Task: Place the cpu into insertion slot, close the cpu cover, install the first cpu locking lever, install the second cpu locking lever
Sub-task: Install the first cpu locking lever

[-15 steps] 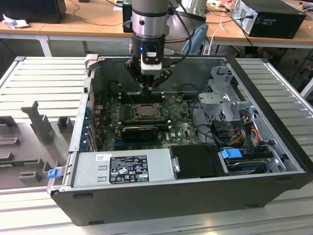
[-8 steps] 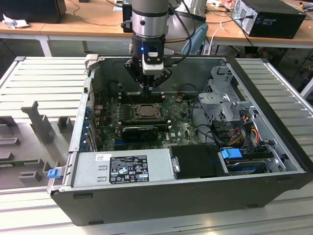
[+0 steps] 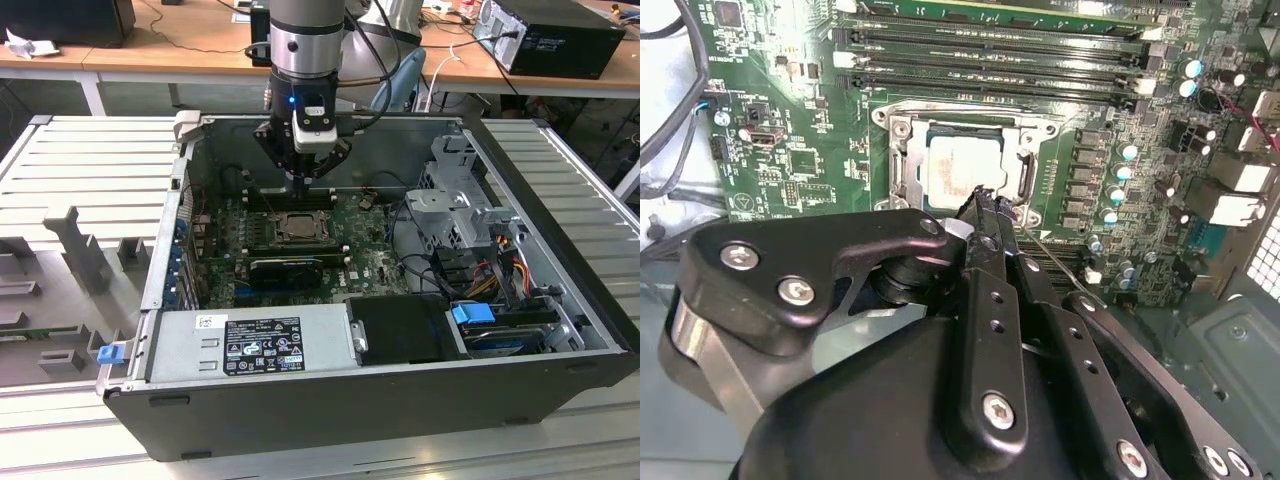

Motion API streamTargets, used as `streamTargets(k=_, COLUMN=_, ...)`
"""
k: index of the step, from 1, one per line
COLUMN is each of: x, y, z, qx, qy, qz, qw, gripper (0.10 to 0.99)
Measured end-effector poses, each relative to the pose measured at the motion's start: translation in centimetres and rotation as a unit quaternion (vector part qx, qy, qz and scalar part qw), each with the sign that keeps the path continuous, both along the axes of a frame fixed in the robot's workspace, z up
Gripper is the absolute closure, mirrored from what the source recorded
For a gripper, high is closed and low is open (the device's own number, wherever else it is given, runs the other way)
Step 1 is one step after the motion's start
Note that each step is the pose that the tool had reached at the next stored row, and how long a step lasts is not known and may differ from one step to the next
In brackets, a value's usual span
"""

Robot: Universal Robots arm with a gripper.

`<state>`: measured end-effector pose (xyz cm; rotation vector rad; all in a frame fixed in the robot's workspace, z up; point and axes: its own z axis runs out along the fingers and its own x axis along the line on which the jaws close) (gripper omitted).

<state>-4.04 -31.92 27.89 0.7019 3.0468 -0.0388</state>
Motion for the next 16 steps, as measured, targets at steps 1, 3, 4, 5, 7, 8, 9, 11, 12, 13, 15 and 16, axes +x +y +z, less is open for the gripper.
streamTargets(k=1, x=0.00, y=0.00, z=0.00, qx=-0.0003, qy=0.0000, qz=0.005, qw=1.0000, gripper=0.980)
streamTargets(k=3, x=0.00, y=0.00, z=0.00, qx=-0.0004, qy=0.0000, qz=0.009, qw=1.0000, gripper=0.980)
streamTargets(k=4, x=0.00, y=0.00, z=0.00, qx=-0.0005, qy=0.0000, qz=0.011, qw=0.9999, gripper=0.980)
streamTargets(k=5, x=0.00, y=0.00, z=0.00, qx=-0.0006, qy=0.0000, qz=0.015, qw=0.9999, gripper=0.980)
streamTargets(k=7, x=0.00, y=0.00, z=-0.01, qx=-0.0005, qy=0.0000, qz=0.029, qw=0.9996, gripper=0.980)
streamTargets(k=8, x=0.00, y=0.00, z=-0.01, qx=-0.0006, qy=0.0000, qz=0.034, qw=0.9994, gripper=0.980)
streamTargets(k=9, x=0.00, y=0.00, z=0.00, qx=-0.0006, qy=0.0000, qz=0.043, qw=0.9991, gripper=0.980)
streamTargets(k=11, x=-0.01, y=0.00, z=0.00, qx=-0.0007, qy=0.0000, qz=0.073, qw=0.9973, gripper=0.980)
streamTargets(k=12, x=0.00, y=0.00, z=0.00, qx=-0.0007, qy=0.0000, qz=0.081, qw=0.9967, gripper=0.980)
streamTargets(k=13, x=0.00, y=0.00, z=0.00, qx=-0.0007, qy=0.0000, qz=0.091, qw=0.9958, gripper=0.980)
streamTargets(k=15, x=-0.01, y=0.00, z=-0.01, qx=-0.0007, qy=0.0000, qz=0.111, qw=0.9938, gripper=0.980)
streamTargets(k=16, x=-0.01, y=0.00, z=-0.01, qx=-0.0007, qy=-0.0001, qz=0.127, qw=0.9920, gripper=0.980)
